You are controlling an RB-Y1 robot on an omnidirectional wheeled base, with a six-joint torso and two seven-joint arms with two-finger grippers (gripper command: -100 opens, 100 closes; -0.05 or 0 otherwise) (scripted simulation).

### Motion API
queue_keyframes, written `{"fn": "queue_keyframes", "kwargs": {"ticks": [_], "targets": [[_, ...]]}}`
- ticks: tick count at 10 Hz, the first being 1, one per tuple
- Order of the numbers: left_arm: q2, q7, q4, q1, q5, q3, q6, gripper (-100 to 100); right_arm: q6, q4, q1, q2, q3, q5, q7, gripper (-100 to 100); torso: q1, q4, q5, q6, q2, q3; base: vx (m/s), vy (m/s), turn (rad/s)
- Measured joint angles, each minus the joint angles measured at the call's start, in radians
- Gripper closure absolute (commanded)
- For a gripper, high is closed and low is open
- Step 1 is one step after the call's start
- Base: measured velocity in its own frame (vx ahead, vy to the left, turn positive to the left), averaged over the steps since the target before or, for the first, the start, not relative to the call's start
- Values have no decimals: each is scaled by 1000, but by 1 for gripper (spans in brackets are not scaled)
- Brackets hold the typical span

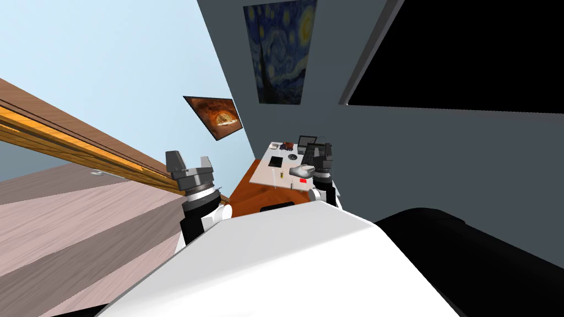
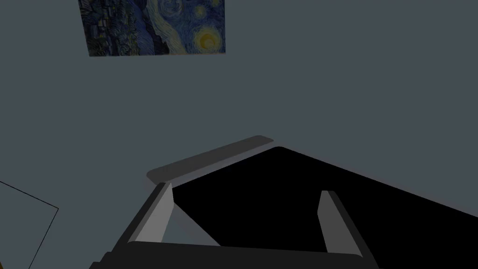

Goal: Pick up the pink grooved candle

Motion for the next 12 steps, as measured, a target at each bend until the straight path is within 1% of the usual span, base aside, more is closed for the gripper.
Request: {"fn": "queue_keyframes", "kwargs": {"ticks": [2,3,4,5,6,8,10,12], "targets": [[0,0,0,0,0,0,0,0,8,23,-7,-36,12,11,10,-100,2,0,0,0,1,0,-23,50,-21],[0,0,0,0,0,0,0,0,19,38,-20,-51,20,20,18,-100,4,0,1,0,1,1,-30,69,-21],[0,0,0,0,0,0,0,0,38,48,-33,-67,30,30,30,-100,4,0,1,0,2,1,-33,79,-24],[0,0,0,0,0,0,0,0,52,71,-48,-84,42,43,43,-100,5,0,1,0,2,1,-36,81,-27],[0,0,0,0,0,0,0,0,70,94,-68,-108,45,51,52,-100,5,0,1,0,2,1,-39,83,-26],[0,0,0,0,0,0,0,0,111,114,-74,-147,78,83,81,-100,5,1,1,0,2,1,-27,64,-16],[0,0,0,0,0,0,0,0,125,165,-106,-167,94,104,103,-100,3,0,1,0,1,0,-15,55,-16],[0,0,0,0,0,0,0,0,160,220,-137,-208,120,139,134,-100,5,0,1,0,1,0,-27,83,-16]]}}
